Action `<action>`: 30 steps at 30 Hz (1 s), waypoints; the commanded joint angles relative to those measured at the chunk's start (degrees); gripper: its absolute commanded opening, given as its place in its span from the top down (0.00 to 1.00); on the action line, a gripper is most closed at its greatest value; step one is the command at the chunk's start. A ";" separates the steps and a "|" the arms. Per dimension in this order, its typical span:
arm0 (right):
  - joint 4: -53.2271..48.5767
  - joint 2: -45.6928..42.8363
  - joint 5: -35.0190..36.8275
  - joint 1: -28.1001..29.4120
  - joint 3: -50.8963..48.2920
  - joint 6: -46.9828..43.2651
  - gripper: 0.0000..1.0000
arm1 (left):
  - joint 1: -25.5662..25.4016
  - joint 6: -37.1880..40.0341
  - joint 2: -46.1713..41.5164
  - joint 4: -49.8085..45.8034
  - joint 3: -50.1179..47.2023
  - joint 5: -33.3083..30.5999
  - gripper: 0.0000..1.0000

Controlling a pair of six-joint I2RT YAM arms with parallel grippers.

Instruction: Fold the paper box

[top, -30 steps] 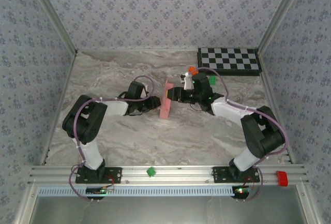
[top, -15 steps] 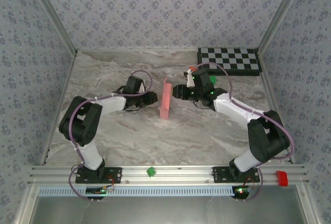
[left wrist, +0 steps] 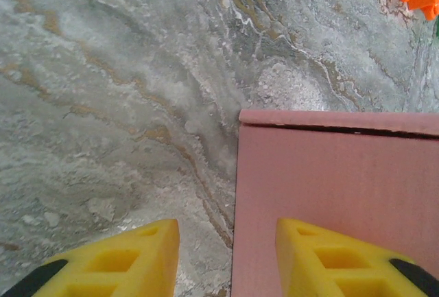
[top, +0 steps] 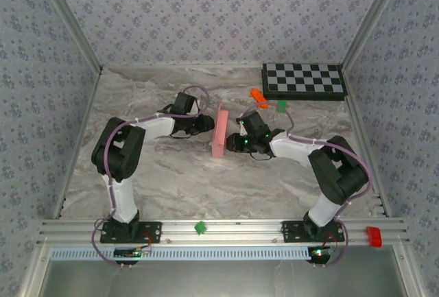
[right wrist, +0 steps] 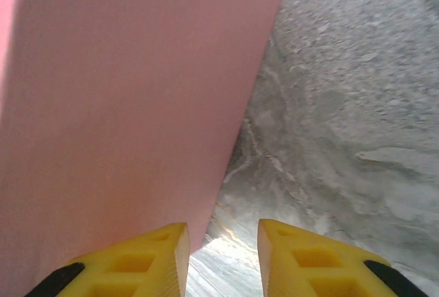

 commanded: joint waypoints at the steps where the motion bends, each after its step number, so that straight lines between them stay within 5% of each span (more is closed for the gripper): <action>1: 4.21 1.72 -0.48 1.09 0.04 2.31 0.67 | 0.64 1.99 1.20 -1.62 3.10 2.92 0.59; 9: 8.89 4.95 -2.95 2.49 1.21 5.31 0.67 | 1.99 3.70 1.14 -4.44 5.75 3.34 0.59; 18: 3.00 -1.68 2.62 0.65 -1.43 0.93 0.64 | 2.67 8.06 -8.17 -12.17 6.32 -8.65 0.56; 22: 0.24 -5.82 4.88 -2.13 -4.13 -0.98 0.61 | 0.52 10.92 -13.32 -16.25 6.73 -16.84 0.52; 30: -4.43 -12.39 6.58 -8.08 -8.17 -3.93 0.60 | -6.57 19.13 -17.41 -20.20 9.23 -22.72 0.40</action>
